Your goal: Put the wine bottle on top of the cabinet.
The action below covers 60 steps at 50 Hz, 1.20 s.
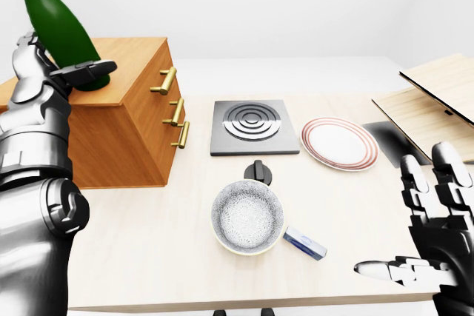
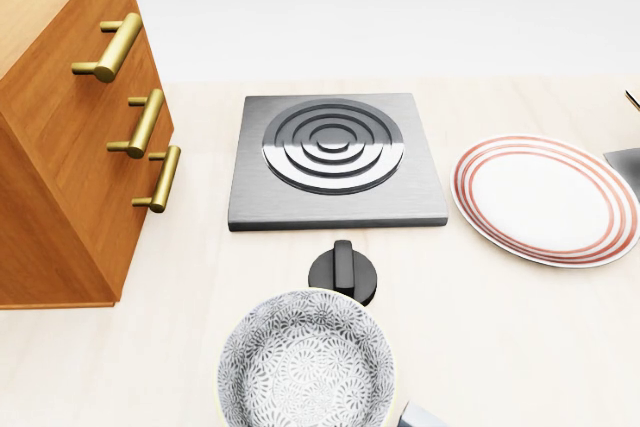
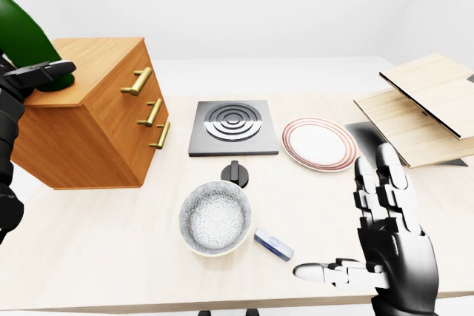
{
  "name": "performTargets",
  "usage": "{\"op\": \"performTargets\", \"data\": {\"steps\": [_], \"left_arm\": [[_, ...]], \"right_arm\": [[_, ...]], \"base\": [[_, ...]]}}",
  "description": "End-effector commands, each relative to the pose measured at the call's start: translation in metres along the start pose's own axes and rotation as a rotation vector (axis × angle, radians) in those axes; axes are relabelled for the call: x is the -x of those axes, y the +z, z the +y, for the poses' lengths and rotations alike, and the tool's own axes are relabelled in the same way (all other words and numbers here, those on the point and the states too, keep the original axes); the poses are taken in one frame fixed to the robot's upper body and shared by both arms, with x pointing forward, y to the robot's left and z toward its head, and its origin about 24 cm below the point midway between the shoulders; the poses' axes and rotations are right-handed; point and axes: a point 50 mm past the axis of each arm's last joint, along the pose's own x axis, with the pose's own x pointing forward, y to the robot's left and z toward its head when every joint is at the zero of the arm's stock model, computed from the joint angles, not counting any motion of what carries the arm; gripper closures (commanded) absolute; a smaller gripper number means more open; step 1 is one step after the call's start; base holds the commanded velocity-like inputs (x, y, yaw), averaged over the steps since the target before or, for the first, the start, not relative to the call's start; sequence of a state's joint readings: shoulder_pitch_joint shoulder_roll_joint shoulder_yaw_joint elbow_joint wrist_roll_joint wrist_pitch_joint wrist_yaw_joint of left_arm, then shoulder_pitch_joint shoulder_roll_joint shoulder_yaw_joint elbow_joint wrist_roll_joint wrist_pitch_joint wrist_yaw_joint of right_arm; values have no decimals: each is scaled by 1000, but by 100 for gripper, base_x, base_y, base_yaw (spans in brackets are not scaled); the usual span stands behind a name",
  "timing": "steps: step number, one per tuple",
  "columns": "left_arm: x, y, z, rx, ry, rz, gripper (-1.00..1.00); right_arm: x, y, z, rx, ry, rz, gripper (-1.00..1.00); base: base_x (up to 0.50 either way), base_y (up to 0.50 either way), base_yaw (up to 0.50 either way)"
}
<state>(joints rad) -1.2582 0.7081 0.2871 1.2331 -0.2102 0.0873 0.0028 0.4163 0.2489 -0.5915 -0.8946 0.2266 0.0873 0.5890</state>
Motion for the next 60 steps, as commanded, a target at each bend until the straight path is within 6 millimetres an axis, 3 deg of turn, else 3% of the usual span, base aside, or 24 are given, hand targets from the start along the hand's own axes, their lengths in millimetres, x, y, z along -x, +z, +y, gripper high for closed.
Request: {"op": "performTargets", "data": {"steps": [1, 15, 23, 27, 32, 34, 36, 37, 40, 41, 44, 51, 54, 56, 57, 60], "left_arm": [[1, -19, 4, -8, 8, 61, -100], [2, -23, 4, -14, 6, 66, -100], [2, -6, 19, -33, 36, 6, -100], [7, 20, 44, -6, 54, -102, -100], [28, 83, 65, 9, 56, -370, -100], [55, 129, 78, 38, 52, -577, -100], [77, 155, 86, 57, 54, -703, -100], [98, 177, 92, 79, 42, -809, -100], [131, 205, 101, 128, 35, -940, -100], [155, 221, 107, 157, 18, -1023, -100], [194, 239, 114, 198, -25, -1102, -100], [260, 248, 125, 274, -101, -1224, -100], [309, 241, 136, 329, -141, -1394, -100], [328, 234, 143, 364, -154, -1446, -100], [336, 229, 146, 371, -155, -1465, -100], [328, 208, 136, 383, -234, -1351, -100]], "right_arm": [[0, 5, 2, 10, -2, -17, -100], [2, -3, -3, -3, -6, 15, -100], [3, -16, -7, -28, -8, 60, -100], [2, -17, -7, -27, -7, 62, -100], [-1, -11, -1, -21, 0, 38, -100], [-2, -13, 0, -27, 5, 42, -100], [-2, -12, 1, -28, 6, 40, -100], [-2, -10, 2, -26, 8, 36, -100], [-1, -7, 4, -25, 11, 30, -100], [-1, -5, 5, -24, 10, 22, -100], [0, -5, 4, -27, 13, 24, -100], [4, 0, 5, -16, 17, 14, -100], [7, 7, 5, -4, 16, 0, -100], [8, 10, 6, 5, 18, -5, -100], [9, 11, 7, 8, 19, -5, -100], [12, 15, 9, 18, 25, -5, -100]], "base": [[0, 0, 0], [0, 0, 0], [0, 0, 0], [0, 0, 0], [0, 0, 0], [0, 0, 0], [0, 0, 0], [0, 0, 0], [0, 0, 0], [0, 0, 0], [0, 0, 0], [0, 0, 0], [0, 0, 0], [0, 0, 0], [0, 0, 0], [0, 0, 0]]}}
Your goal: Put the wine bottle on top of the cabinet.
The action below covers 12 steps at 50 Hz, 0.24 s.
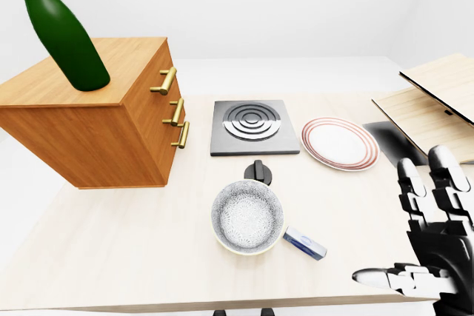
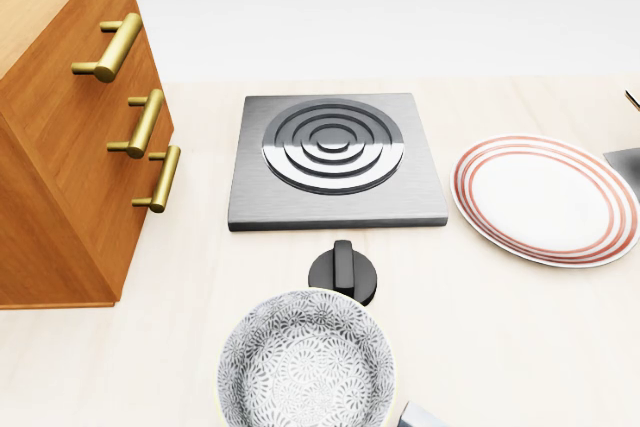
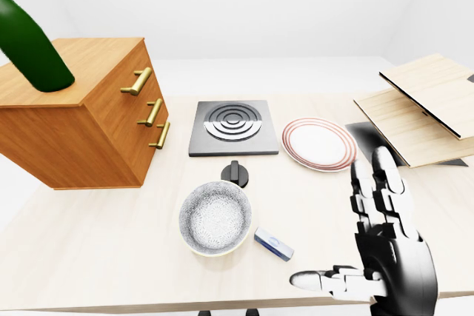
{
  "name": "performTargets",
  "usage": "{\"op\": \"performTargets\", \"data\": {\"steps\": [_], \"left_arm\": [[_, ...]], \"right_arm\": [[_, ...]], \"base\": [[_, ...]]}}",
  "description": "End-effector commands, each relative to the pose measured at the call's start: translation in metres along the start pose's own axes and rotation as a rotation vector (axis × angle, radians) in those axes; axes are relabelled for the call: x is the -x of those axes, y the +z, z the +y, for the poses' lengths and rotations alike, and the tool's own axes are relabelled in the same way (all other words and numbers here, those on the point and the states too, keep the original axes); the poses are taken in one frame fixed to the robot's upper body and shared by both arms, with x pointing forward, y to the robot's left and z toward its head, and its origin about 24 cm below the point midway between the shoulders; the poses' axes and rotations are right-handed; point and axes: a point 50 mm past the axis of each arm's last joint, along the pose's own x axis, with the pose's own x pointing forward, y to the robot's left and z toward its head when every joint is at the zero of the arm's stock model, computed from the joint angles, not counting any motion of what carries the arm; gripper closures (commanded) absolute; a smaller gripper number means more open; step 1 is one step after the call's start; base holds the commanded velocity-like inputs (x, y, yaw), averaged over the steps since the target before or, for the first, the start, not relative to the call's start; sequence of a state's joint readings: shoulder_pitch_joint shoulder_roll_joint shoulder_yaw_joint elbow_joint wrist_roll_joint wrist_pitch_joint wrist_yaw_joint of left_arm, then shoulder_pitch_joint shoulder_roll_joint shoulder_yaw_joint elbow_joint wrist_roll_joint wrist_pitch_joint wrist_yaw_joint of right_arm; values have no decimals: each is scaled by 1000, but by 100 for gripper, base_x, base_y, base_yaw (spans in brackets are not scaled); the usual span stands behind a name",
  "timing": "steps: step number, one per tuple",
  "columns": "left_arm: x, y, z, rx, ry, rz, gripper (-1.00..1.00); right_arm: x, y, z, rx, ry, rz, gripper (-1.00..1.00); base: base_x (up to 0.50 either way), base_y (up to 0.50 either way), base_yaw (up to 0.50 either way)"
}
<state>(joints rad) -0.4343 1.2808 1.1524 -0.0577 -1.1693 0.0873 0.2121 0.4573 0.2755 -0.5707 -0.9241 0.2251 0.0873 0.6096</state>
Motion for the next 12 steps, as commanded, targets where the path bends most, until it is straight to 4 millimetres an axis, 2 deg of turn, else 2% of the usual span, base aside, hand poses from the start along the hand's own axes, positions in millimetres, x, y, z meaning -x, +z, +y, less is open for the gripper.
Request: {"op": "performTargets", "data": {"steps": [1, 4, 6, 12], "left_arm": [[51, 57, -33, 162, -207, -16, -100], [73, 41, -27, 216, -201, 150, -100], [103, 36, -19, 246, -223, 238, -100], [160, 43, -11, 149, -295, 327, -100]], "right_arm": [[9, 15, 5, 31, 13, -17, -100], [14, 20, 5, 58, 23, -10, -100], [20, 17, 2, 72, 12, 42, -100], [36, 12, -9, 123, -45, 159, -100]], "base": [[0, 0, 0], [0, 0, 0], [0, 0, 0], [0, 0, 0]]}}
